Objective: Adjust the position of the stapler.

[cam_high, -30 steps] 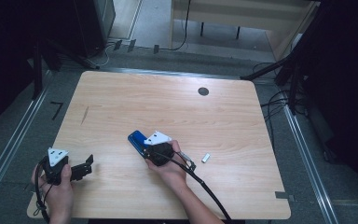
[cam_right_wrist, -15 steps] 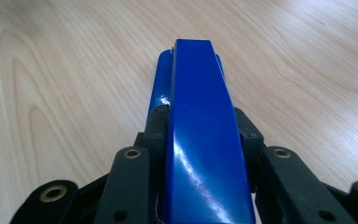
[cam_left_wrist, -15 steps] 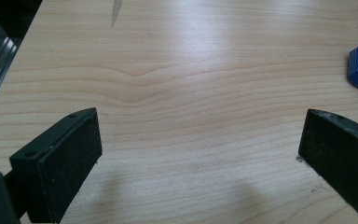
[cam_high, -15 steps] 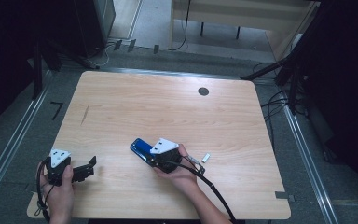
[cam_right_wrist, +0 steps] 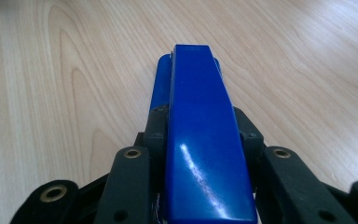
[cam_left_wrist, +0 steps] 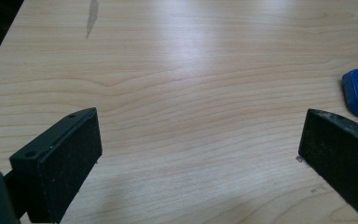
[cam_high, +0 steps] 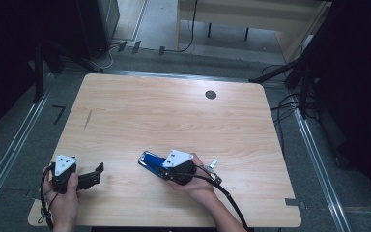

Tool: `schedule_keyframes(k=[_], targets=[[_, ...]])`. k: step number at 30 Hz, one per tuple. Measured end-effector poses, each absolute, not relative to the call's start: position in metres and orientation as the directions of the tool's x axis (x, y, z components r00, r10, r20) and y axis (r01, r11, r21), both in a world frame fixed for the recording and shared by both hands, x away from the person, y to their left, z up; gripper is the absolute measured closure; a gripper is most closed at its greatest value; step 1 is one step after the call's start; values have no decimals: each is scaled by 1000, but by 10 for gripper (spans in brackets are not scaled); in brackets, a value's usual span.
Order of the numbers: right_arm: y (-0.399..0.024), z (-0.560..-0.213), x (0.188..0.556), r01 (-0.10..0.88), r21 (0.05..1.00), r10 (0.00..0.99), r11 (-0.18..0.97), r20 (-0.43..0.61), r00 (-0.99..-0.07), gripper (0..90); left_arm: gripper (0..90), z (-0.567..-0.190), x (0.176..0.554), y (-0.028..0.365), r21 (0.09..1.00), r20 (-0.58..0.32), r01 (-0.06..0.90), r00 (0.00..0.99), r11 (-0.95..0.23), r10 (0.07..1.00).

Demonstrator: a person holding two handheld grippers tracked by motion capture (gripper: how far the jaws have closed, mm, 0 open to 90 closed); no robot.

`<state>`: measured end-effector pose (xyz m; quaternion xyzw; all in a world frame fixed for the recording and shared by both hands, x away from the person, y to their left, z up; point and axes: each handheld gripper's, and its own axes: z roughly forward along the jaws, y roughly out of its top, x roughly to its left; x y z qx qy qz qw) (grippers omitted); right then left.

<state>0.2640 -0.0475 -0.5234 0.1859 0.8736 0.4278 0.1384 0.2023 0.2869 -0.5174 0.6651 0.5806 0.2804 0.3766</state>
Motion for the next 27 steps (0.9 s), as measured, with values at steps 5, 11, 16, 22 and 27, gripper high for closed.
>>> schedule_keyframes(k=[5, 11, 16, 22, 27], targets=[[-58, -525, 261, 203, 799, 426, 566, -72, -902, 668, 0, -515, 202, 281, 832, -60, 550, 224, -75, 973], [-66, -526, 258, 184, 783, 395, 595, -86, -914, 667, 32, -514, 201, 275, 839, -59, 537, 242, -83, 968], [-74, -527, 253, 179, 781, 372, 598, -73, -925, 667, 56, -514, 201, 268, 841, -60, 531, 283, -104, 957], [-82, -526, 249, 158, 777, 342, 609, -77, -937, 666, 67, -515, 201, 253, 835, -48, 532, 332, -145, 942], [-85, -526, 248, 214, 788, 390, 578, -37, -920, 486, 67, -516, 202, 240, 830, -39, 531, 356, -168, 934]])
